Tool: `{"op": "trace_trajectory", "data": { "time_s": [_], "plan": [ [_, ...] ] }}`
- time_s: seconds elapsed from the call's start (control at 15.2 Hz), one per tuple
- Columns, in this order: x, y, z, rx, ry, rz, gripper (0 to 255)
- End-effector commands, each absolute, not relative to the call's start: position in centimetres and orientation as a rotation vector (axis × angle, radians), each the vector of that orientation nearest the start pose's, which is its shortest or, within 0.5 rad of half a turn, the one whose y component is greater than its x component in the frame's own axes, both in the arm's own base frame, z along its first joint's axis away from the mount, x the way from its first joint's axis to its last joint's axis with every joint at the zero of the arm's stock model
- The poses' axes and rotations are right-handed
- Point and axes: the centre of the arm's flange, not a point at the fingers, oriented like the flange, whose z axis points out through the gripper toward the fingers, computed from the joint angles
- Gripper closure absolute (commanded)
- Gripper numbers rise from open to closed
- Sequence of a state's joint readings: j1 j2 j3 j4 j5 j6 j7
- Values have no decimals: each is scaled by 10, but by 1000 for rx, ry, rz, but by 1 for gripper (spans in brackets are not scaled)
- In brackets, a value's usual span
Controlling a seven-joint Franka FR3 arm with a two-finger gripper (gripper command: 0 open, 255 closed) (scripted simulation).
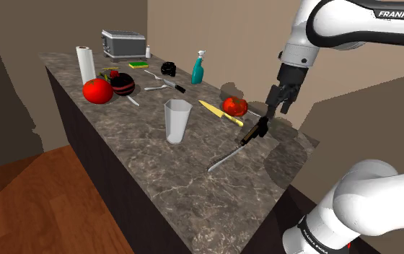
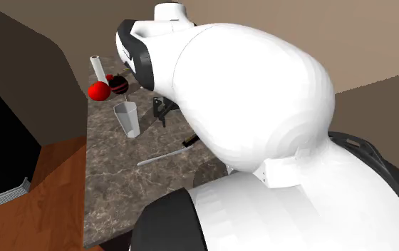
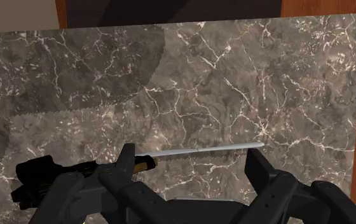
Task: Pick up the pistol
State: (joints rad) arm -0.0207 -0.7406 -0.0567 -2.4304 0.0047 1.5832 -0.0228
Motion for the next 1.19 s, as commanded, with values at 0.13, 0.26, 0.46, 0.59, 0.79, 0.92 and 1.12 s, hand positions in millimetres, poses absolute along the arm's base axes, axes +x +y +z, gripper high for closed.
{"op": "trace_trajectory", "data": {
  "time_s": [0.13, 0.26, 0.46, 0.59, 0.79, 0.92, 1.12],
  "plan": [
    [324, -21, 522, -3130, 304, 106, 0],
    [336, -19, 502, -3150, 556, 46, 0],
    [355, -20, 473, -3138, 941, -48, 0],
    [368, -25, 454, -3100, 1201, -113, 0],
    [387, -38, 427, -2998, 1591, -213, 0],
    [398, -51, 410, -2897, 1847, -281, 0],
    [411, -74, 388, -2697, 2220, -383, 0]
  ]
}}
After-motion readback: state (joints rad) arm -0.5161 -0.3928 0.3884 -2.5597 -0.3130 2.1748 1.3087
